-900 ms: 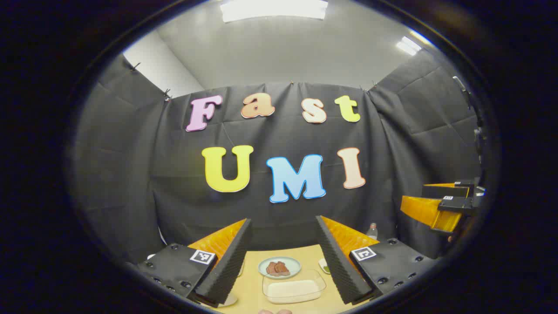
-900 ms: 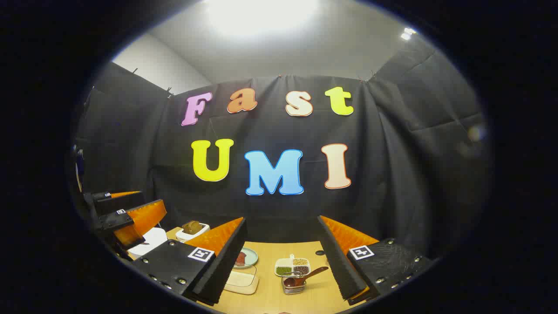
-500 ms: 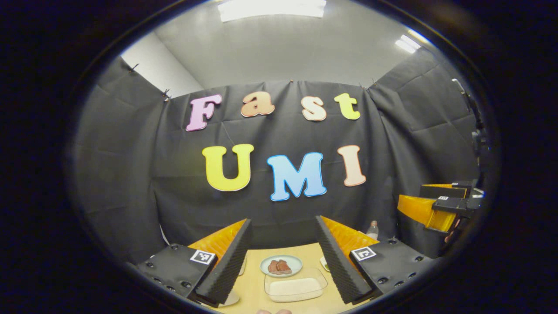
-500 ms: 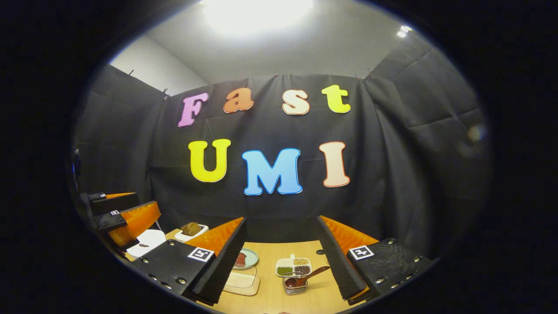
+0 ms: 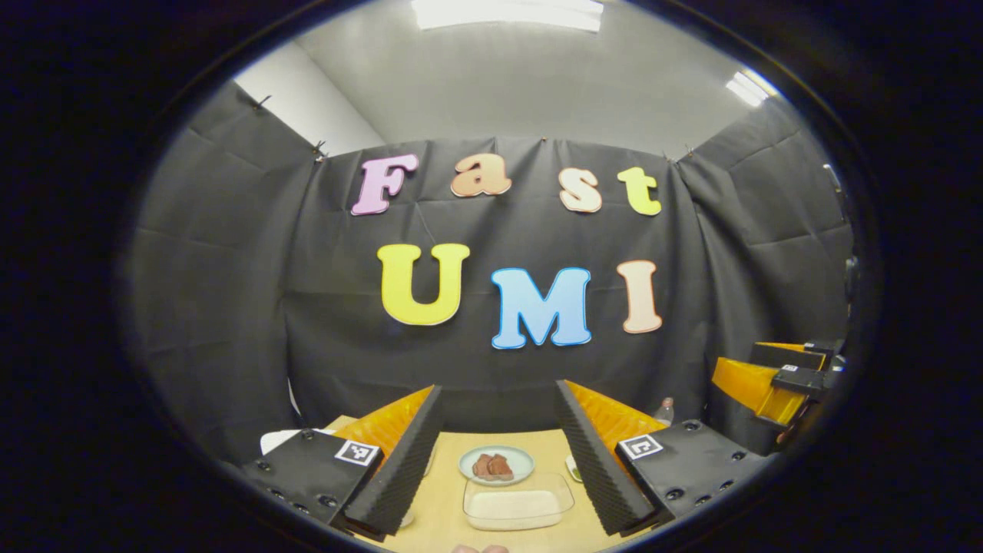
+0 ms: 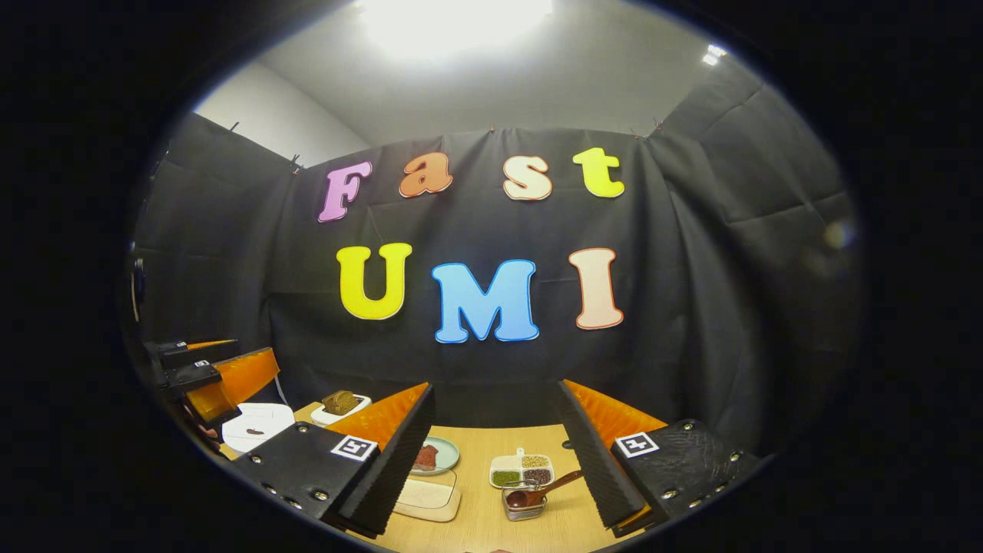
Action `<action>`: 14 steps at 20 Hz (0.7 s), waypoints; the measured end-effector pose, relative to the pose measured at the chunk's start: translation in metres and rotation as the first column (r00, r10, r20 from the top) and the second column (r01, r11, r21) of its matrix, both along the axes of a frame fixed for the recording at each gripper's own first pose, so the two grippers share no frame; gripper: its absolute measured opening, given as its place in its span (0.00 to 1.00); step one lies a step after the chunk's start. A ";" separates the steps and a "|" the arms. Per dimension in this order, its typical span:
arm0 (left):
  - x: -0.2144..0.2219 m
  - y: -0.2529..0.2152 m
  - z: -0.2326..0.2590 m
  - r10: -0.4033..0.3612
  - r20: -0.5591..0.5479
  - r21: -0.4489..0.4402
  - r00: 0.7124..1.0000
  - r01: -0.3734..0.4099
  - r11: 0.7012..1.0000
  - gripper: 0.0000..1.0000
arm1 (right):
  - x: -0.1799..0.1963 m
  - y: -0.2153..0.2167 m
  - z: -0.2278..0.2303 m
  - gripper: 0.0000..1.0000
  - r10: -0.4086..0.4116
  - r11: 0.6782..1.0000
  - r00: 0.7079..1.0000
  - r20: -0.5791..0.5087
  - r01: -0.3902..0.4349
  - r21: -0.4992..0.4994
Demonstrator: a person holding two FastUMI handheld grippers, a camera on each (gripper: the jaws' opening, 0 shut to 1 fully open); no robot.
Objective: Close the left gripper, press the button to open the rice cooker; take a wooden spoon from the chopstick holder with the right hand, scoop a spoonful of rice and pour it into the rice cooker, then put the wooden spoon back into the chopstick holder.
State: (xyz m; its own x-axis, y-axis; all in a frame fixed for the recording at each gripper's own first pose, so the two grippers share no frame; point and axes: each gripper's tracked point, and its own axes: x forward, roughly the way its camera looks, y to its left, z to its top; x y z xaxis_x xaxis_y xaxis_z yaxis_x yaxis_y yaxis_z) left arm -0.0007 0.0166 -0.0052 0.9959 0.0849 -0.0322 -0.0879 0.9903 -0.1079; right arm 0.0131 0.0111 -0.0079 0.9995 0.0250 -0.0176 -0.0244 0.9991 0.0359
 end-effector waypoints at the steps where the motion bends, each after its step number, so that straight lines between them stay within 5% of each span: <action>1: 0.002 0.003 -0.004 0.004 -0.008 -0.010 1.000 -0.004 1.000 0.94 | 0.002 0.000 -0.001 0.97 0.004 1.000 1.000 -0.003 -0.004 -0.001; 4: 0.005 0.016 -0.018 0.029 -0.038 -0.014 0.999 -0.030 0.999 1.00 | 0.006 0.001 -0.003 0.97 0.014 1.000 1.000 -0.005 -0.014 0.001; 14: 0.014 0.082 -0.083 0.094 -0.168 -0.012 0.981 -0.097 0.995 0.93 | 0.018 0.016 -0.021 0.97 0.025 1.000 0.999 -0.032 -0.025 -0.007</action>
State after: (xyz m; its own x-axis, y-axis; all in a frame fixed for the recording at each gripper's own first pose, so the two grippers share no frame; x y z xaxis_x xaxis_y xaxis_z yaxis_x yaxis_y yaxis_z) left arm 0.0131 0.0990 -0.0886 0.9637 0.1770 -0.2000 -0.2005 0.9742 -0.1038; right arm 0.0306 0.0271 -0.0287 0.9975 0.0497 -0.0495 -0.0483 0.9984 0.0293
